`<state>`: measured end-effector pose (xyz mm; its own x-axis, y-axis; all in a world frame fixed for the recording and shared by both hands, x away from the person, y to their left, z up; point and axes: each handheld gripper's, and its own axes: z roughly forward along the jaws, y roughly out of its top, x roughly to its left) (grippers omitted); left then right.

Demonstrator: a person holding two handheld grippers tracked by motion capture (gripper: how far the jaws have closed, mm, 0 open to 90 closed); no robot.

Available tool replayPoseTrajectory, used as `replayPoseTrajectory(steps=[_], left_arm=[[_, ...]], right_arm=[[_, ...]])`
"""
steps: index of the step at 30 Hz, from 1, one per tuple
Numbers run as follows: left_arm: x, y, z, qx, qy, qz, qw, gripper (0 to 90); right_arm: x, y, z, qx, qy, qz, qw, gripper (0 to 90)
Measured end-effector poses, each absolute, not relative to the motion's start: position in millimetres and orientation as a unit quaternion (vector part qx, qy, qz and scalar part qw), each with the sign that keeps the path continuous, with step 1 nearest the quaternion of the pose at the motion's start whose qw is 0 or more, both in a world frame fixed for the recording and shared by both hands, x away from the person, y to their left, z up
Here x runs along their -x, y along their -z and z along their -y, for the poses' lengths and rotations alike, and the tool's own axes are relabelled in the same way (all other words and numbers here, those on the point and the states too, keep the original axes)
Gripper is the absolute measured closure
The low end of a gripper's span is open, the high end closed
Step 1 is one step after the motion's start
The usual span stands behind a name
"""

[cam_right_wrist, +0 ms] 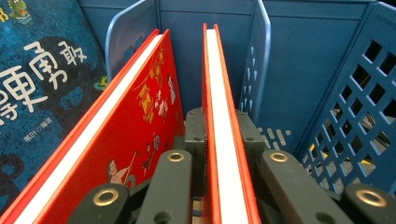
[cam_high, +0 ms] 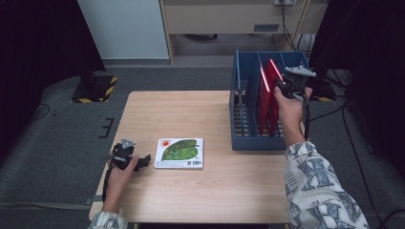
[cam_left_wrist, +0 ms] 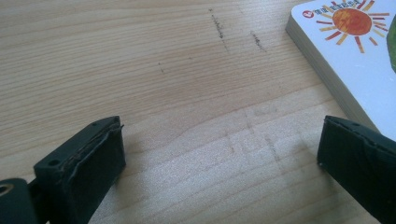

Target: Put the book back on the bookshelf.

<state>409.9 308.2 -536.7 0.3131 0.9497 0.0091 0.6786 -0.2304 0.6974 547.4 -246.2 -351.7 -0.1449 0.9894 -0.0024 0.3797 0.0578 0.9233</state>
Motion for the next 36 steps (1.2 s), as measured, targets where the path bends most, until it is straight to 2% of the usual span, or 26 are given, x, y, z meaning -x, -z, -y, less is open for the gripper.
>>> replayPoseTrajectory(steps=[36], left_arm=[[-410, 537, -308, -0.752, -0.224, -0.541, 0.303, 0.2]], right_arm=[[-547, 356, 235, -0.535, -0.413, -0.645, 0.357, 77.3]])
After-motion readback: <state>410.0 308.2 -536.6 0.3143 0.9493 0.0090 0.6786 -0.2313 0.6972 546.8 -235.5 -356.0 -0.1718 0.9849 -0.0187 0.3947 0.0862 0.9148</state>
